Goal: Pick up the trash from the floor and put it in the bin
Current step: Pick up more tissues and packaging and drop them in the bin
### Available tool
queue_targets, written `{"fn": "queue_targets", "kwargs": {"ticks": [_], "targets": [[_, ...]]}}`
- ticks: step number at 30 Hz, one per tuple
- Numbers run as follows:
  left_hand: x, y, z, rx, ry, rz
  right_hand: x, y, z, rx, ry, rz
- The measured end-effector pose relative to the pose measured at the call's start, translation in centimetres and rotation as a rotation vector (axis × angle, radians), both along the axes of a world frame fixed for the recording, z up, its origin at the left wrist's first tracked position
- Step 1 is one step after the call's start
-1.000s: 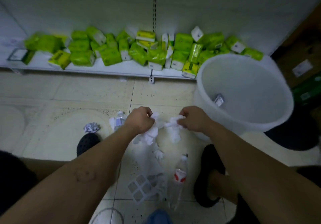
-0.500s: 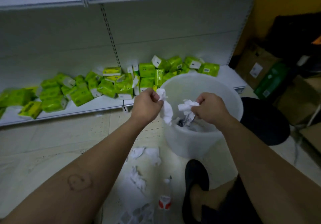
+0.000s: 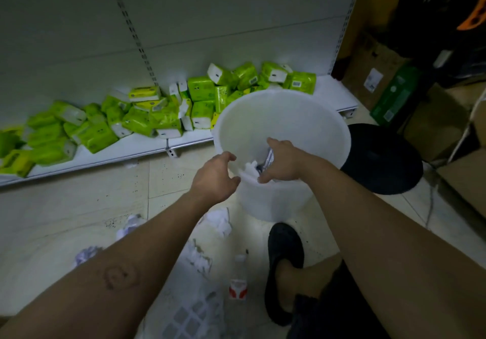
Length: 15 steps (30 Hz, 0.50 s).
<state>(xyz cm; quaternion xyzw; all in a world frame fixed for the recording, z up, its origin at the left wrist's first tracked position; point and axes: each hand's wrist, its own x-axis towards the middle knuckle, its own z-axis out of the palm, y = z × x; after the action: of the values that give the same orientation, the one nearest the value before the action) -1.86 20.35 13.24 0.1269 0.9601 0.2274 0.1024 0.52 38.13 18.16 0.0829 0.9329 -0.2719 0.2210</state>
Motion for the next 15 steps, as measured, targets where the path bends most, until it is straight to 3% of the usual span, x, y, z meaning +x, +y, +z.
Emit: {"fn": "queue_targets", "kwargs": {"ticks": [3, 7, 11, 15], "targets": [[1.7, -2.9, 0.0, -0.089, -0.065, -0.047, 0.7, -2.3, -0.6, 0.127, 0.042, 0.121], [4.2, -6.7, -0.5, -0.123, -0.137, -0.077, 2.3, -7.4, -1.2, 0.154, 0.054, 0.287], [6.0, -10.8, -1.9, -0.098, -0.168, -0.03, 3.3, -11.0, -2.9, 0.181, -0.066, 0.403], [7.3, -15.0, -4.0, -0.063, -0.275, 0.055, 3.5, -13.7, -4.9, 0.181, -0.16, 0.377]]}}
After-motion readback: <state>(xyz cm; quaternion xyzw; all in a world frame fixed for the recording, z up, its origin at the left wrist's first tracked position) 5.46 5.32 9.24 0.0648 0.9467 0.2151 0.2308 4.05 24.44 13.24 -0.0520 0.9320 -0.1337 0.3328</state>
